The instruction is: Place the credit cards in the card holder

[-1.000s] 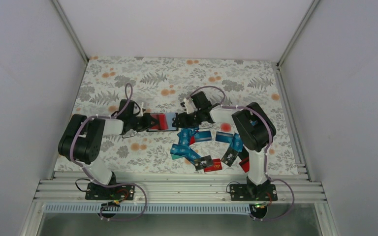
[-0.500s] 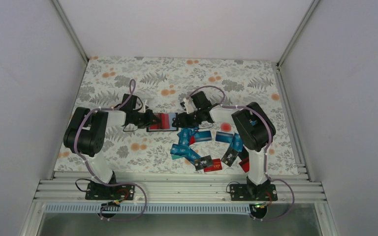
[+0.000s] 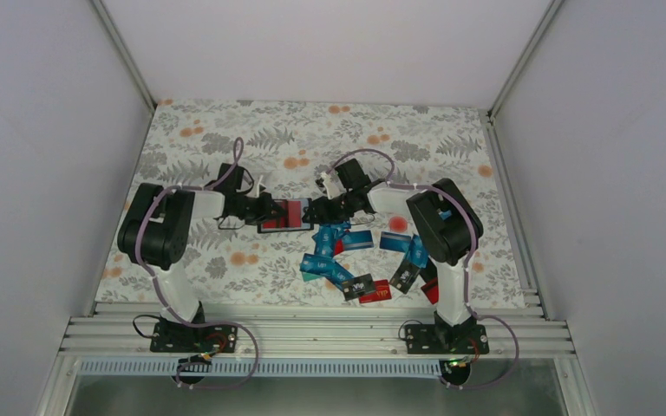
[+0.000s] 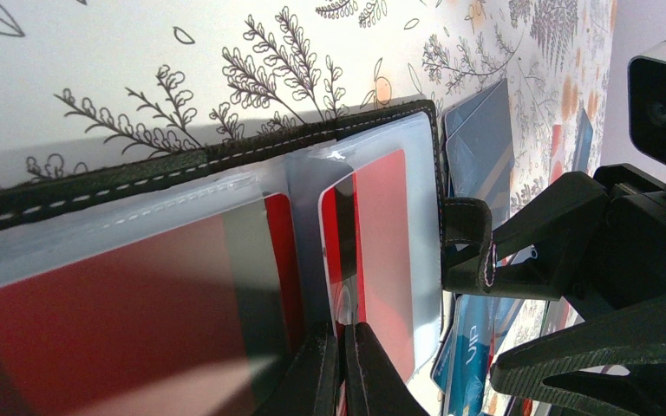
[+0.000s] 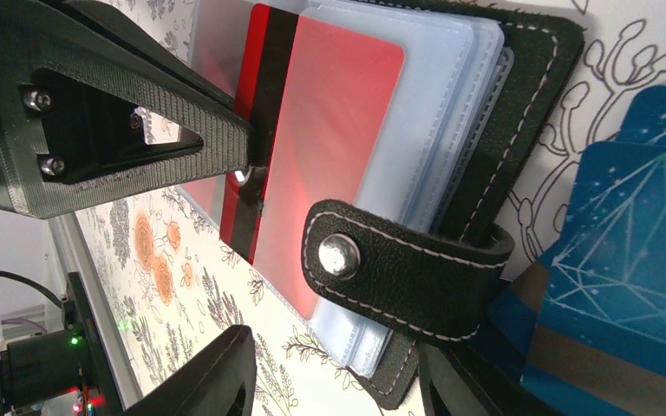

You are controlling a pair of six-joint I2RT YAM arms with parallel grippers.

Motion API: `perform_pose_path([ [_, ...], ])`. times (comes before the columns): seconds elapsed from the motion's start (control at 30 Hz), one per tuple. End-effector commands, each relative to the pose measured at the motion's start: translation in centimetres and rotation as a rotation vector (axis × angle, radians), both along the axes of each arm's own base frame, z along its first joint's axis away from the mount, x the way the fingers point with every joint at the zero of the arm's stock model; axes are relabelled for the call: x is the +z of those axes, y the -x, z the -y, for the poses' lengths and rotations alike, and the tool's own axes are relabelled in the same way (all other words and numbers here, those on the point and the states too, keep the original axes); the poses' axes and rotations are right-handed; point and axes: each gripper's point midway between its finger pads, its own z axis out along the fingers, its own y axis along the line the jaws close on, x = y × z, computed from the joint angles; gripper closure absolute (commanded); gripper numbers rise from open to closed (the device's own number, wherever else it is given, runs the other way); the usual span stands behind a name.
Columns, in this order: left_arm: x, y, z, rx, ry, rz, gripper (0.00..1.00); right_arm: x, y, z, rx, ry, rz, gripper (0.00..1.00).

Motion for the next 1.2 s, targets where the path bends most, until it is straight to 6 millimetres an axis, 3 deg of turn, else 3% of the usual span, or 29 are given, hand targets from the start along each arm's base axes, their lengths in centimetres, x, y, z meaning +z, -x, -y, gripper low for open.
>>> perform_pose_path([
  [0.0, -1.9, 1.0, 0.1, -0.021, -0.051, -0.057, 0.98, -0.6, -0.7, -0.3, 0.013, 0.011, 0.026, 0.51],
  [0.87, -2.0, 1.1, 1.8, 0.017, -0.060, -0.102, 0.97, 0.4, -0.8, -0.5, 0.016, -0.014, 0.038, 0.51],
  [1.17, -0.4, 1.5, 0.9, 0.024, -0.115, -0.067, 0.77, 1.1, -0.9, 0.2, -0.006, -0.003, 0.058, 0.48],
])
